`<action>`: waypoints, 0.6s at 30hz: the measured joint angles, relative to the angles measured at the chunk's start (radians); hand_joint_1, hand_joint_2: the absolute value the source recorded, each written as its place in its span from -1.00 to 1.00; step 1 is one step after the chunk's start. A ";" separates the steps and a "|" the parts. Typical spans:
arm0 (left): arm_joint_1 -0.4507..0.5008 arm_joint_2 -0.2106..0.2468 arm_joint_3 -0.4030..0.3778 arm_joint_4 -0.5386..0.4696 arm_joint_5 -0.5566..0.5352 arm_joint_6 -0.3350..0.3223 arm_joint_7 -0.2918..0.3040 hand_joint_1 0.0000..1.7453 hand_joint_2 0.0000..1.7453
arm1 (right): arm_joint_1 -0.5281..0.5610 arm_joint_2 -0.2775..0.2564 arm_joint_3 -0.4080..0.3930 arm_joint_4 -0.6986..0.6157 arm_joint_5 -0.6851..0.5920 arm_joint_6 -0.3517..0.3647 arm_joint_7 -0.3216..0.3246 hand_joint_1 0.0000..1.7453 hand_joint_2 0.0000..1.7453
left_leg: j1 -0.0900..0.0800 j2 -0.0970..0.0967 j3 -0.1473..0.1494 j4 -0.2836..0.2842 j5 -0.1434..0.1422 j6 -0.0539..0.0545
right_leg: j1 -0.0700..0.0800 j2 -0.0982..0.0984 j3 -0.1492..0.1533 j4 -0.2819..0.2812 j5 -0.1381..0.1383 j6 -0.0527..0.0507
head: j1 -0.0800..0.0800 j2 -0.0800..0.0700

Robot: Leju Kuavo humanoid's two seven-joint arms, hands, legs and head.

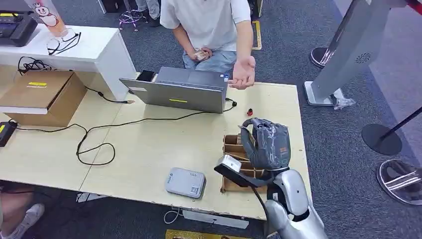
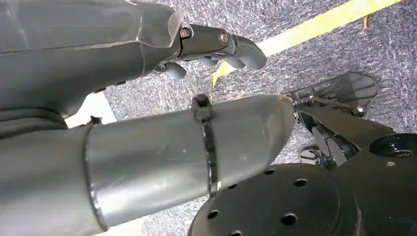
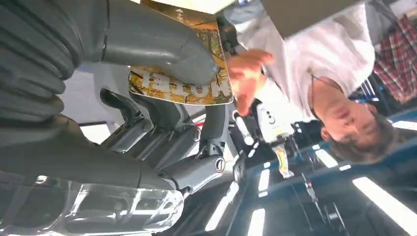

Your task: Pass the card to the sensor for recognition and then transmit it.

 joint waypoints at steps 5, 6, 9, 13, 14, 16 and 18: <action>-0.002 0.004 -0.001 0.009 0.000 0.006 0.000 -1.00 -1.00 | -0.024 0.002 0.002 0.022 -0.013 -0.038 -0.026 1.00 1.00 | 0.000 0.000 0.000 0.000 0.000 0.000 | 0.000 0.000 0.000 0.000 0.000 0.000 | 0.000 0.000; -0.003 0.005 -0.002 0.011 0.000 0.007 0.000 -1.00 -1.00 | -0.029 0.003 0.003 0.029 -0.014 -0.048 -0.032 1.00 1.00 | 0.000 0.000 0.000 0.000 0.000 0.000 | 0.000 0.000 0.000 0.000 0.000 0.000 | 0.000 0.000; -0.005 0.008 -0.005 0.015 0.000 0.010 0.000 -1.00 -1.00 | -0.046 0.008 0.009 0.049 -0.026 -0.070 -0.045 1.00 1.00 | 0.000 0.000 0.000 0.000 0.000 0.000 | 0.000 0.000 0.000 0.000 0.000 0.000 | 0.000 0.000; -0.010 0.012 -0.007 0.025 -0.001 0.016 0.000 -1.00 -1.00 | -0.069 0.017 0.017 0.070 -0.027 -0.108 -0.063 1.00 1.00 | 0.000 0.000 0.000 0.000 0.000 0.000 | 0.000 0.000 0.000 0.000 0.000 0.000 | 0.000 0.000; -0.012 0.014 -0.007 0.027 -0.001 0.017 0.000 -1.00 -1.00 | -0.074 0.019 0.020 0.073 -0.028 -0.117 -0.065 1.00 1.00 | 0.000 0.000 0.000 0.000 0.000 0.000 | 0.000 0.000 0.000 0.000 0.000 0.000 | 0.000 0.000; -0.015 0.016 -0.009 0.035 -0.001 0.024 0.000 -1.00 -1.00 | -0.086 0.024 0.027 0.086 -0.028 -0.142 -0.076 1.00 1.00 | 0.000 0.000 0.000 0.000 0.000 0.000 | 0.000 0.000 0.000 0.000 0.000 0.000 | 0.000 0.000; -0.016 0.021 -0.015 0.043 -0.001 0.028 0.000 -1.00 -1.00 | -0.100 0.031 0.035 0.101 -0.028 -0.167 -0.084 1.00 1.00 | 0.000 0.000 0.000 0.000 0.000 0.000 | 0.000 0.000 0.000 0.000 0.000 0.000 | 0.000 0.000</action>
